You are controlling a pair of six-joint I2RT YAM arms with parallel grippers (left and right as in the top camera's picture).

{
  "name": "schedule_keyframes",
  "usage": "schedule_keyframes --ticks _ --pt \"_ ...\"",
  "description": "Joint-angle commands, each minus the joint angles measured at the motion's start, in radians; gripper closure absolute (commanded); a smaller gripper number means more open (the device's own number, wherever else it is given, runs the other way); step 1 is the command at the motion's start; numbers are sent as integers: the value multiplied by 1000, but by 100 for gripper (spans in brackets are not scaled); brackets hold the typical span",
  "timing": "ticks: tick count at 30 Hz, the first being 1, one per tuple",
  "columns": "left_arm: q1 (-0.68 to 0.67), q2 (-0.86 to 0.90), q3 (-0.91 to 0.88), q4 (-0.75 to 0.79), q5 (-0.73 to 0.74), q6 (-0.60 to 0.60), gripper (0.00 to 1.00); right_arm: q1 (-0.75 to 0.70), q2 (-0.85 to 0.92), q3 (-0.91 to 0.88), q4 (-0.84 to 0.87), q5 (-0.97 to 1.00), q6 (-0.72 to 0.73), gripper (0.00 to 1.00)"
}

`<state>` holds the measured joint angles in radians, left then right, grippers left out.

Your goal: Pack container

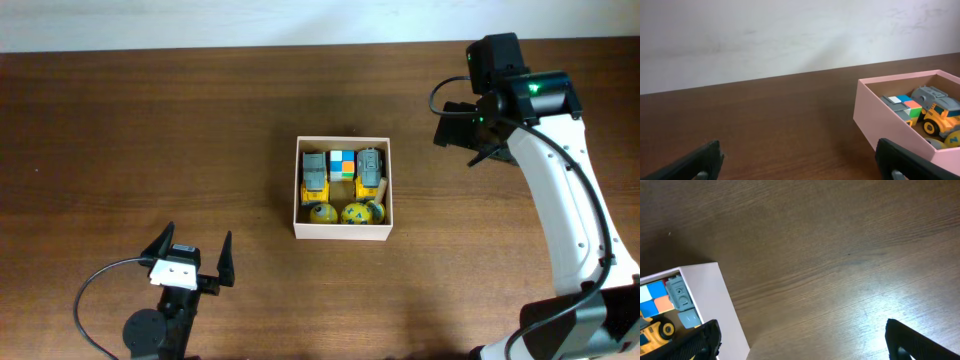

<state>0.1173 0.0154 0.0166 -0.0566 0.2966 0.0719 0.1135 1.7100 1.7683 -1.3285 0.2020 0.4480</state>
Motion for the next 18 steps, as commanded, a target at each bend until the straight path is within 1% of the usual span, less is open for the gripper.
schedule_keyframes --ticks 1,11,16,18 --pt "-25 -11 -8 -3 10 24 1 -4 -19 8 0 20 1 1" --pt "-41 -11 -8 -3 -9 36 1 -3 -19 8 0 20 1 1" --pt "-41 -11 -8 -9 -119 58 1 -3 -19 8 0 20 1 1" --pt "-41 -11 -8 -12 -141 58 1 -3 -19 8 0 20 1 1"
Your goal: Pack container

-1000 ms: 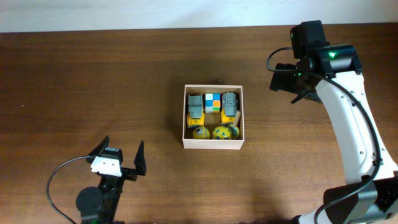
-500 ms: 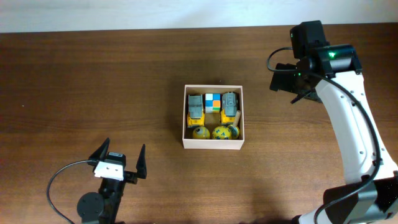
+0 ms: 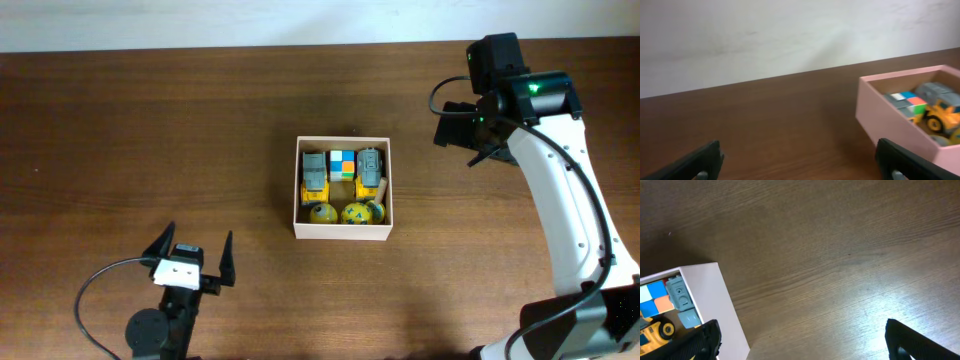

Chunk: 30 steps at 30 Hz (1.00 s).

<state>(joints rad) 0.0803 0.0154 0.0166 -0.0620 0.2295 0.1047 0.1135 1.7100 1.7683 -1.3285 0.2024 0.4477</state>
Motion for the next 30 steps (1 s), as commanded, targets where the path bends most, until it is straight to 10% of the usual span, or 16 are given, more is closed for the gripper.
schedule_keyframes --ticks 1,30 --pt "-4 -11 -8 -6 -74 26 1 -3 -19 8 0 19 1 1" --pt "-4 -10 -8 -18 -193 24 1 -3 -19 8 0 19 1 1"
